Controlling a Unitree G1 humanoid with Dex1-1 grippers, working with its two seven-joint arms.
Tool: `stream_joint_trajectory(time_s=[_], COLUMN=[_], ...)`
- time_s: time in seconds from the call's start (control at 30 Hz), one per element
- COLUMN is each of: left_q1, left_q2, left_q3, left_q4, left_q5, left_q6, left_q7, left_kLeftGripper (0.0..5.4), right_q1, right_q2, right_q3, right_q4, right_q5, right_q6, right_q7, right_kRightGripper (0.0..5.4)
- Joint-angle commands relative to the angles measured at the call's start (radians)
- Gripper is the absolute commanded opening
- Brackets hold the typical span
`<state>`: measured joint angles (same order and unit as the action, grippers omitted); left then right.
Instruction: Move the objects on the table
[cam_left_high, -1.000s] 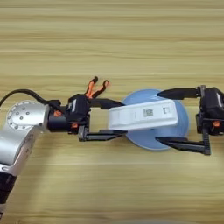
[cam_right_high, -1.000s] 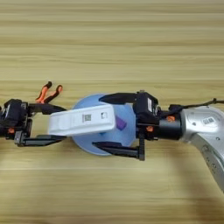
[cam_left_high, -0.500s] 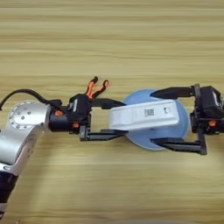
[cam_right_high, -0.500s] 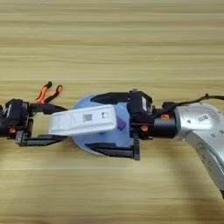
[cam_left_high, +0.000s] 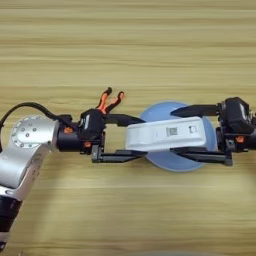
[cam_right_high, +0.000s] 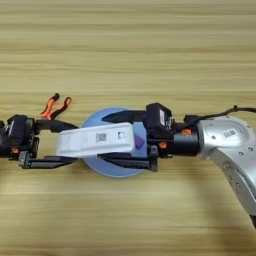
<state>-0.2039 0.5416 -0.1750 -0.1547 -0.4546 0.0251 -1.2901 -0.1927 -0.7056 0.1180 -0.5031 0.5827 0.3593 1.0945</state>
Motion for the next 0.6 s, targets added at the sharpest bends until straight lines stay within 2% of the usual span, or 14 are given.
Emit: stream_joint_trajectory(time_s=[0.03,0.27,0.6], left_q1=[-0.015,-0.017,-0.021], left_q2=[0.001,-0.002,-0.007], left_q3=[0.007,0.010,0.012], left_q4=[-0.009,-0.021,-0.019], left_q5=[0.002,-0.003,-0.003], left_q6=[-0.006,0.004,0.008], left_q7=[0.009,0.008,0.013], left_kLeftGripper=[2.85,2.85,2.84], right_q1=[-0.006,0.003,0.005], right_q2=[-0.003,-0.012,-0.013], right_q3=[0.022,0.029,0.029], right_q4=[0.017,0.042,0.045], right_q5=[-0.020,-0.045,-0.046], right_q6=[-0.008,-0.029,-0.039], right_q7=[0.019,0.033,0.043], right_kRightGripper=[3.10,2.99,2.98])
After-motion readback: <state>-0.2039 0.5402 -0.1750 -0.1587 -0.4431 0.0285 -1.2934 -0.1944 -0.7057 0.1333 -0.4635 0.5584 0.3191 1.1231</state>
